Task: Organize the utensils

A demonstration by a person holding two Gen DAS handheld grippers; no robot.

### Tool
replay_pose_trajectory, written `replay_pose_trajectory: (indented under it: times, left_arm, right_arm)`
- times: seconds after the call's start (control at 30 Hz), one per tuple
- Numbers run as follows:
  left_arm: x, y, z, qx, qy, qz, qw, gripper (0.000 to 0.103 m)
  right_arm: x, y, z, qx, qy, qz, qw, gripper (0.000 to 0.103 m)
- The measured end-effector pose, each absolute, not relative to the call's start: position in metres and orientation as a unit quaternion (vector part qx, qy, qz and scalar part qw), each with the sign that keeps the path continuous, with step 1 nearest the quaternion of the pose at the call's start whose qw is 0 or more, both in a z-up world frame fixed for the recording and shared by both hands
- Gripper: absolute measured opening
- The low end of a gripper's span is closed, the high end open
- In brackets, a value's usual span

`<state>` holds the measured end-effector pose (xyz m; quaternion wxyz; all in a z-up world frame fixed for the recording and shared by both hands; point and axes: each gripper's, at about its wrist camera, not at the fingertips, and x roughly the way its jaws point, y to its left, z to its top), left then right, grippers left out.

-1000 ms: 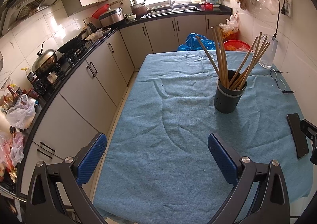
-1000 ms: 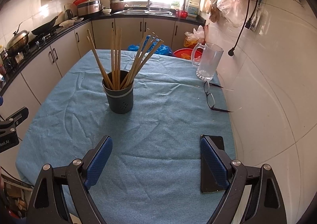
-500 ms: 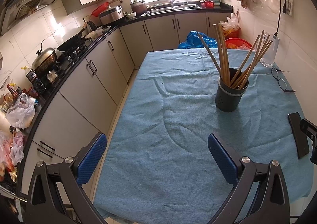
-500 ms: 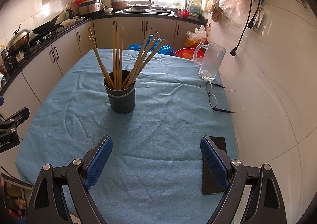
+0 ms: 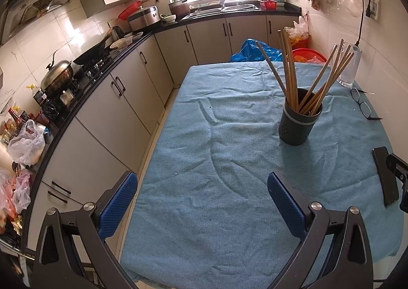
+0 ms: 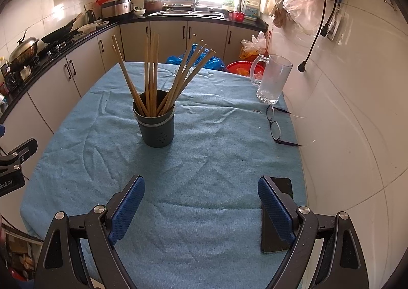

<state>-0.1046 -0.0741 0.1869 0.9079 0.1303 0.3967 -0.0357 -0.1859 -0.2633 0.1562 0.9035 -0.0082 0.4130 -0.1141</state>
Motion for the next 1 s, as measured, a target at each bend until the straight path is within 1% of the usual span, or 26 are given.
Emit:
replay_pose_trajectory:
  times: [0.7, 0.8, 0.9, 1.0]
  left_arm:
    - [-0.089, -0.069, 0.178, 0.131, 0.408, -0.040, 0.903, 0.101]
    - [-0.081, -0.073, 0.175, 0.129, 0.424, -0.053, 0.895, 0.101]
    - [-0.074, -0.066, 0.166, 0.101, 0.444, -0.069, 0.888, 0.101]
    - [-0.059, -0.053, 0.142, 0.079, 0.480, -0.058, 0.872, 0.101]
  right_arm:
    - [-0.168, -0.268, 0.150, -0.007, 0.421, -0.107, 0.901, 0.093]
    - [-0.163, -0.270, 0.148, -0.003, 0.424, -0.105, 0.900, 0.093]
    - [-0.159, -0.277, 0.139, 0.006, 0.425, -0.104, 0.899, 0.093]
    - [-0.155, -0.293, 0.112, 0.026, 0.437, -0.103, 0.893, 0.094]
